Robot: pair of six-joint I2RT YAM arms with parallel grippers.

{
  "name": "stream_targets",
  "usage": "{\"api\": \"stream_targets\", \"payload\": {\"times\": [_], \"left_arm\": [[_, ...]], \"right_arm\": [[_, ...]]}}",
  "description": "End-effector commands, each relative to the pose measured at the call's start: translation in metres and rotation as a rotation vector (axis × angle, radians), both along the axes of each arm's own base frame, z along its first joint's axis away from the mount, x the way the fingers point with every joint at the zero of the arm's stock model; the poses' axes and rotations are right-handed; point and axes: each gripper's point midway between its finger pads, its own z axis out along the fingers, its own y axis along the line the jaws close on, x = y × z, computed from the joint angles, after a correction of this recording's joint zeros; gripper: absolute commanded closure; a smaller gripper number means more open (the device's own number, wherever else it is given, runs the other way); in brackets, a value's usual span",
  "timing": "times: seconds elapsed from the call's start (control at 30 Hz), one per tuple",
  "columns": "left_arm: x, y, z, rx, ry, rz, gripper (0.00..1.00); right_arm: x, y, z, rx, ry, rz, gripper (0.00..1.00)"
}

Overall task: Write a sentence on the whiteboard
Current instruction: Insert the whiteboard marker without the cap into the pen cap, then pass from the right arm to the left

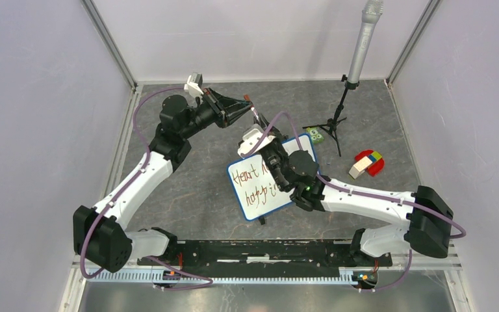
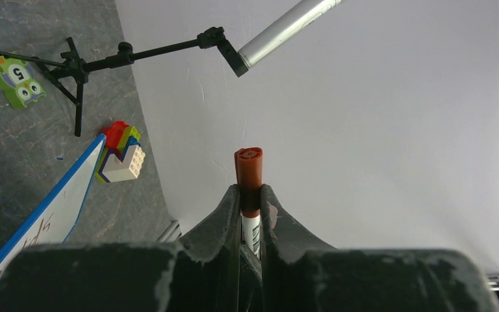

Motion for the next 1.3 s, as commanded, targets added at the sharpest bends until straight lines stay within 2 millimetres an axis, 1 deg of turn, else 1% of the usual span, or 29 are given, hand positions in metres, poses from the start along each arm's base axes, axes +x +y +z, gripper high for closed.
{"api": "stream_targets", "payload": {"times": [0.0, 0.07, 0.17, 0.23, 0.33, 0.4, 0.47, 0.53, 0.57, 0.7, 0.83, 1.0, 1.13, 1.27], "left_arm": [[-0.041, -0.018, 0.001, 0.054, -0.043, -0.221, 0.98], [-0.032, -0.009, 0.009, 0.050, -0.061, -0.190, 0.98], [-0.026, -0.004, 0.020, 0.058, -0.098, -0.173, 0.97], [-0.025, -0.004, 0.028, 0.066, -0.133, -0.171, 0.90], [-0.021, -0.001, 0.036, 0.083, -0.169, -0.153, 0.81], [-0.017, 0.002, 0.041, 0.087, -0.190, -0.137, 0.69], [-0.016, 0.006, 0.046, 0.089, -0.210, -0.124, 0.60], [-0.014, 0.010, 0.051, 0.094, -0.232, -0.113, 0.52], [-0.014, 0.011, 0.054, 0.095, -0.240, -0.108, 0.50], [-0.013, 0.014, 0.061, 0.101, -0.271, -0.097, 0.46], [-0.013, 0.012, 0.065, 0.102, -0.293, -0.106, 0.42], [-0.028, 0.005, 0.074, 0.071, -0.345, -0.165, 0.39], [-0.040, -0.005, 0.072, 0.075, -0.362, -0.211, 0.38], [-0.047, -0.013, 0.068, 0.077, -0.363, -0.242, 0.39]], "right_arm": [[-0.002, -0.014, 0.037, 0.077, -0.116, 0.011, 1.00], [-0.004, -0.022, 0.039, 0.055, -0.151, -0.019, 1.00], [-0.009, -0.039, 0.043, 0.034, -0.233, -0.072, 1.00], [-0.015, -0.052, 0.049, 0.030, -0.302, -0.112, 1.00], [-0.021, -0.063, 0.052, 0.020, -0.366, -0.140, 1.00], [-0.024, -0.065, 0.052, 0.010, -0.381, -0.135, 1.00], [-0.027, -0.067, 0.051, 0.002, -0.391, -0.131, 1.00], [-0.029, -0.069, 0.050, -0.001, -0.397, -0.130, 1.00], [-0.030, -0.070, 0.050, 0.000, -0.399, -0.129, 1.00], [-0.039, -0.070, 0.050, -0.004, -0.434, -0.109, 1.00], [-0.049, -0.064, 0.051, -0.017, -0.481, -0.072, 1.00], [-0.063, -0.057, 0.050, -0.049, -0.547, -0.028, 1.00], [-0.069, -0.051, 0.049, -0.069, -0.573, -0.009, 1.00], [-0.071, -0.047, 0.050, -0.074, -0.579, -0.002, 1.00]]}}
